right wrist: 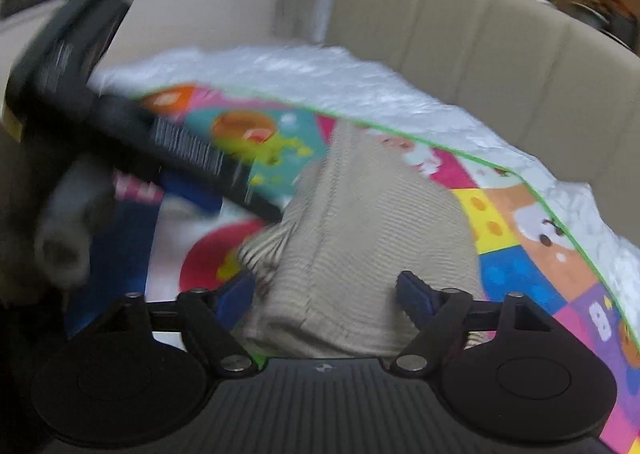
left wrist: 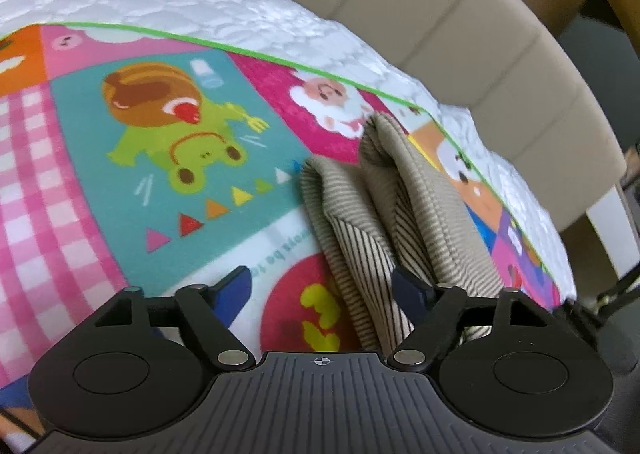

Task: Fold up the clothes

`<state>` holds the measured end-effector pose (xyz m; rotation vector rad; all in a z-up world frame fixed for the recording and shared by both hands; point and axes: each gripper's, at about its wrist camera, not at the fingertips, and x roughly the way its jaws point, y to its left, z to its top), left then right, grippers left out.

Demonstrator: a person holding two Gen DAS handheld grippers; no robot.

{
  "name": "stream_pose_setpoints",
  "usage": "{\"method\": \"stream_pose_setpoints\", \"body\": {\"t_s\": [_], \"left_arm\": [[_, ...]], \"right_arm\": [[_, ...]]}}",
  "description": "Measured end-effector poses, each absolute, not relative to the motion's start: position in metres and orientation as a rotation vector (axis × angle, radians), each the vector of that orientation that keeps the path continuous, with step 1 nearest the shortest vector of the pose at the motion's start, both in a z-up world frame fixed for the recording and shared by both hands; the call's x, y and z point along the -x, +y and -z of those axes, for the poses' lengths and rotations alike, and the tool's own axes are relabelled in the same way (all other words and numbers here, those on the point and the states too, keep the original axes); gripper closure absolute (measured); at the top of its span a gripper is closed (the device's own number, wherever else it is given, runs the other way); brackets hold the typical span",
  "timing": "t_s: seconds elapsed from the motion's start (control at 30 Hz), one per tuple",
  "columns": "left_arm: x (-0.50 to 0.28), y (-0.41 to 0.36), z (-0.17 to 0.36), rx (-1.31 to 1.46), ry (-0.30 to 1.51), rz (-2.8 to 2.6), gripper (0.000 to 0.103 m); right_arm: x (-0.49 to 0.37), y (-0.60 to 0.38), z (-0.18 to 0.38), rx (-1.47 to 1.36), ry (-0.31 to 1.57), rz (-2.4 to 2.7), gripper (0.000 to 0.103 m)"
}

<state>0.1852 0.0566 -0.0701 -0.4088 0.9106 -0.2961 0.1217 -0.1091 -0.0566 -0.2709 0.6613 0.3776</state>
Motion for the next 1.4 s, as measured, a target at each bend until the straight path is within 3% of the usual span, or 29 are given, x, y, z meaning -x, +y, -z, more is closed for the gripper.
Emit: {"method": "stream_pose_setpoints", "body": {"t_s": [0.13, 0.3, 0.37, 0.47, 0.77, 0.9, 1.0, 1.2, 1.23, 1.27, 1.3, 1.33, 1.4], "left_arm": [[-0.186, 0.045, 0.074, 0.298, 0.914, 0.292, 0.026], [-0.186, 0.046, 0.076, 0.285, 0.924, 0.298, 0.026], [-0.187, 0.052, 0.077, 0.322, 0.928, 0.301, 0.028], [-0.187, 0.058, 0.079, 0.356, 0.933, 0.299, 0.032], [-0.188, 0.049, 0.079, 0.291, 0.932, 0.305, 0.03], [-0.189, 0.052, 0.079, 0.316, 0.934, 0.306, 0.03], [-0.19, 0.067, 0.078, 0.432, 0.928, 0.318, 0.03], [-0.193, 0.069, 0.084, 0.532, 0.951, 0.379, 0.031], [-0.193, 0.064, 0.083, 0.487, 0.952, 0.379, 0.032], [-0.192, 0.059, 0.082, 0.447, 0.951, 0.379, 0.032], [-0.191, 0.055, 0.082, 0.417, 0.949, 0.379, 0.032], [-0.191, 0.054, 0.082, 0.416, 0.95, 0.389, 0.034], [-0.19, 0.055, 0.083, 0.454, 0.962, 0.434, 0.052]], "right_arm": [[-0.115, -0.101, 0.054, 0.227, 0.63, -0.293, 0.028], [-0.112, -0.068, 0.076, 0.393, 0.592, -0.262, 0.028], [-0.112, -0.071, 0.082, 0.429, 0.573, -0.228, 0.038], [-0.106, -0.083, 0.075, 0.374, 0.552, -0.216, 0.042], [-0.101, -0.091, 0.066, 0.19, 0.515, -0.222, 0.04], [-0.108, -0.08, 0.08, 0.294, 0.564, -0.19, 0.038], [-0.104, -0.072, 0.09, 0.356, 0.582, -0.207, 0.031], [-0.102, -0.071, 0.091, 0.406, 0.536, -0.164, 0.029], [-0.1, -0.073, 0.089, 0.422, 0.511, -0.15, 0.039], [-0.1, -0.075, 0.087, 0.436, 0.498, -0.151, 0.066], [-0.102, -0.078, 0.084, 0.447, 0.495, -0.162, 0.076], [-0.104, -0.081, 0.081, 0.458, 0.492, -0.174, 0.079], [-0.107, -0.089, 0.066, 0.439, 0.473, -0.183, 0.082]]}}
